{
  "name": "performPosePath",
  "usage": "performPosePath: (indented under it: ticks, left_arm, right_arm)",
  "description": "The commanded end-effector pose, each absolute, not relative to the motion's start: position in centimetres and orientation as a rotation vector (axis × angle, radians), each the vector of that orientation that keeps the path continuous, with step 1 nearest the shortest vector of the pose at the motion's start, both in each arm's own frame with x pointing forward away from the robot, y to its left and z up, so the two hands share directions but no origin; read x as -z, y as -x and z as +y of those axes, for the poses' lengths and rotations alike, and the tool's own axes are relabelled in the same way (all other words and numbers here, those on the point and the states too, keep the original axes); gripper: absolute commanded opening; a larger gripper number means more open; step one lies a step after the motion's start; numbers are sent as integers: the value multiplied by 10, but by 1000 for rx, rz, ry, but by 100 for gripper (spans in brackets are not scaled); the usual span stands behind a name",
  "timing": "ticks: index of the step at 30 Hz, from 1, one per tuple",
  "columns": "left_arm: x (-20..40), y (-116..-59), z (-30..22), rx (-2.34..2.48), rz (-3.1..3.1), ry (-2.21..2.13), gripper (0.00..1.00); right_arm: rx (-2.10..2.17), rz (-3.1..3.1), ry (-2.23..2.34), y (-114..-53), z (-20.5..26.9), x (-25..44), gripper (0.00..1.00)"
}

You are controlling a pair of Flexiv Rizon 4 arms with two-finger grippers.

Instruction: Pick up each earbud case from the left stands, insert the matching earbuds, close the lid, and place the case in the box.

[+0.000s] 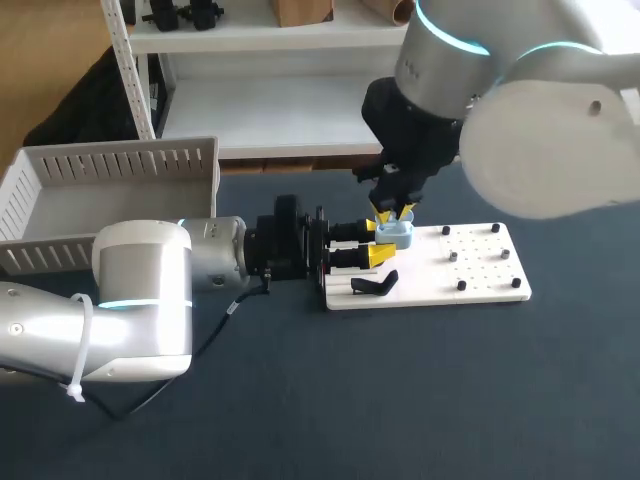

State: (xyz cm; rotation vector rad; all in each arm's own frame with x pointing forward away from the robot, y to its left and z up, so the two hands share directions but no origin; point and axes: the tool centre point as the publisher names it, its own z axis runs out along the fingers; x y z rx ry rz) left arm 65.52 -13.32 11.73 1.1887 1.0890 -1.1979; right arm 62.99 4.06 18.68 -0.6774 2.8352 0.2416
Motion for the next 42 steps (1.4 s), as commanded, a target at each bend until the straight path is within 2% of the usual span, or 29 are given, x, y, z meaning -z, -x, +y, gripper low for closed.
performPosePath:
  ticks: [1, 42]
  left_arm:
    - [-116, -655, -133, 1198, 1084, -1187, 0]
    - [-116, -655, -133, 1198, 1084, -1187, 0]
  right_arm:
    - [-237, 2841, 675, -634, 42, -185, 0]
    - [-230, 2863, 662, -646, 43, -175, 0]
